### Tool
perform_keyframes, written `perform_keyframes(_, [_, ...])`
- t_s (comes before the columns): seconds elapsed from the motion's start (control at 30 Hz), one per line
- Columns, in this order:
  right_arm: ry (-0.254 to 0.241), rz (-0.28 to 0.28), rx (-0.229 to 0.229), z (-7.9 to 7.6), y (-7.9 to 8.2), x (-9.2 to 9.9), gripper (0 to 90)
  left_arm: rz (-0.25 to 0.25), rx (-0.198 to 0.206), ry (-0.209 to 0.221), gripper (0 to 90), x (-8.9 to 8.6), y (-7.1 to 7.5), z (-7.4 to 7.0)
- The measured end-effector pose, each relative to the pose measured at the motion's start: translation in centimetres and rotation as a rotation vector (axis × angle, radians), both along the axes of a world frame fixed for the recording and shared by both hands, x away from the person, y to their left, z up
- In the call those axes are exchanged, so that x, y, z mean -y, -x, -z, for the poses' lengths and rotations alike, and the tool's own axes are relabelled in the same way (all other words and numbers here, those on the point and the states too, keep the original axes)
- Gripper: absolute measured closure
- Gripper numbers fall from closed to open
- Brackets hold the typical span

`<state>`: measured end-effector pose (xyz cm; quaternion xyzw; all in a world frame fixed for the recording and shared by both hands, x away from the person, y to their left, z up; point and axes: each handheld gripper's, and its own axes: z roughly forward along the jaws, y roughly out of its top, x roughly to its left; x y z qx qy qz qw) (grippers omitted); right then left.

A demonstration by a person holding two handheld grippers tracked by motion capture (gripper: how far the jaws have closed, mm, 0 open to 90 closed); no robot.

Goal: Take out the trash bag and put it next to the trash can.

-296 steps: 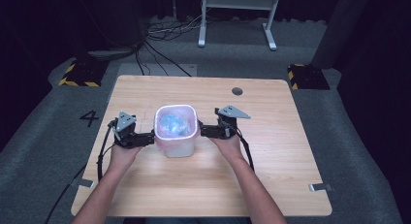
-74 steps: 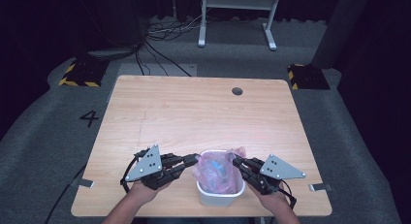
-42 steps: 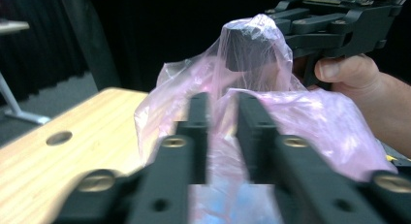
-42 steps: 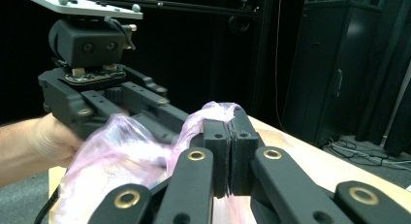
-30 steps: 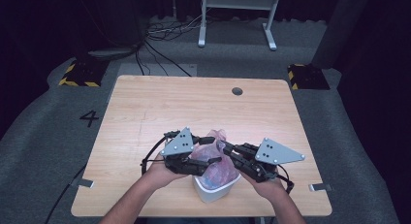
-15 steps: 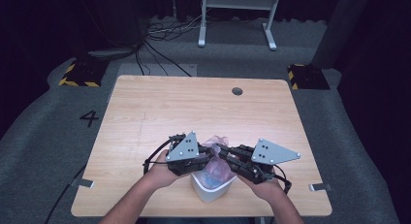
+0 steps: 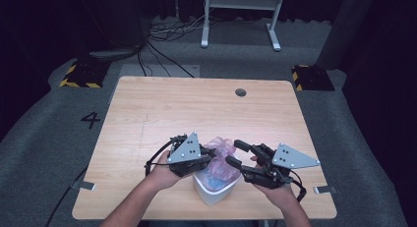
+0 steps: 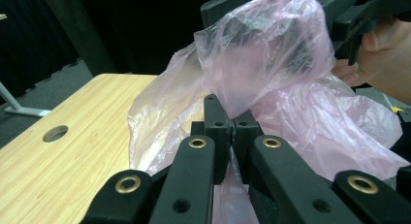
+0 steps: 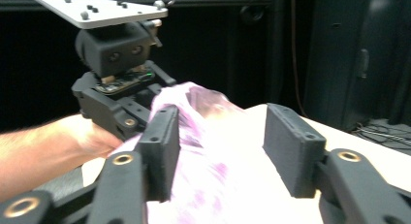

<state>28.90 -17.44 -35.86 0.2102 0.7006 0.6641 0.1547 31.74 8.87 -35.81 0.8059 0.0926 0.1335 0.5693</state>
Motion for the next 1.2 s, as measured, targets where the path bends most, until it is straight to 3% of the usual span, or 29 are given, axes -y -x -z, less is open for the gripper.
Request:
perform_keyframes(0.17, [-0.044, 0.029, -0.022, 0.8, 0.1, 1.4, 36.0, 0.011, 0.0, -0.001, 88.8, 0.1, -0.1, -0.2])
perform_keyframes(0.37, [-0.035, 0.039, -0.042, 2.3, 0.2, 2.2, 25.6, 0.035, 0.002, -0.007, 88.8, 0.1, -0.2, -0.8])
perform_keyframes(0.47, [-0.044, 0.032, -0.062, 3.2, 0.3, 2.7, 25.0, 0.028, 0.005, 0.0, 88.8, 0.0, -0.4, -1.0])
perform_keyframes(0.53, [-0.04, 0.025, -0.083, 4.0, 0.4, 3.1, 25.1, 0.024, 0.007, 0.0, 88.8, -0.1, -0.4, -1.1])
perform_keyframes(0.63, [-0.068, -0.013, -0.162, 5.4, 0.4, 3.6, 25.5, 0.023, 0.013, 0.0, 88.8, -0.2, -0.4, -1.2])
perform_keyframes(0.77, [-0.025, -0.084, -0.239, 7.0, 0.3, 3.5, 22.7, 0.003, 0.017, -0.005, 88.8, -0.1, -0.4, -1.2])
perform_keyframes(0.9, [0.024, -0.131, -0.259, 7.9, 0.7, 3.0, 22.4, -0.02, 0.019, -0.007, 88.7, -0.1, -0.7, -1.1])
perform_keyframes(1.03, [0.085, -0.139, -0.234, 8.2, 1.4, 2.1, 22.8, -0.033, 0.011, -0.007, 88.7, 0.0, -1.1, -1.0])
perform_keyframes(1.2, [0.114, -0.146, -0.216, 8.4, 2.4, 1.6, 24.2, -0.034, 0.011, -0.008, 88.6, 0.2, -1.2, -0.9])
